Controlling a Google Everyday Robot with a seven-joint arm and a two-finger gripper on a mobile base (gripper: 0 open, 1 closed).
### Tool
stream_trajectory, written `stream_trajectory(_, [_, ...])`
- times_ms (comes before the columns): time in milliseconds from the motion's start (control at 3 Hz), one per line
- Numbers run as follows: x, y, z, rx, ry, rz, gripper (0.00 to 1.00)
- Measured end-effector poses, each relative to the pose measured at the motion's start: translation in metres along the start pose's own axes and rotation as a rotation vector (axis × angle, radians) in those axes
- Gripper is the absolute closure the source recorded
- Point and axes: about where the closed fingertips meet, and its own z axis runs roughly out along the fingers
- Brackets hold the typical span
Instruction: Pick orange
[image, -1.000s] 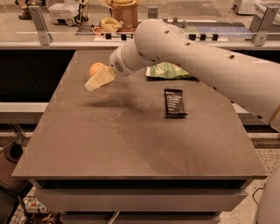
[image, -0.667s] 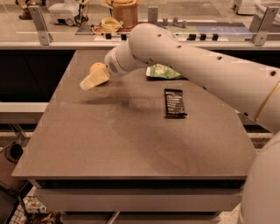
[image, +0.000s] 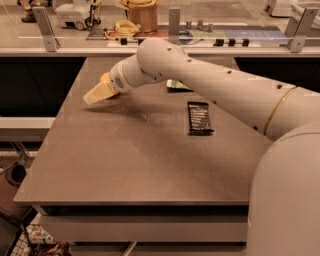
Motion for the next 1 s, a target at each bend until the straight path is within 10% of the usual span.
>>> stream_trajectory(1000, [0.0017, 0.0045, 0.0053, -0.01, 0.005, -0.001, 0.87])
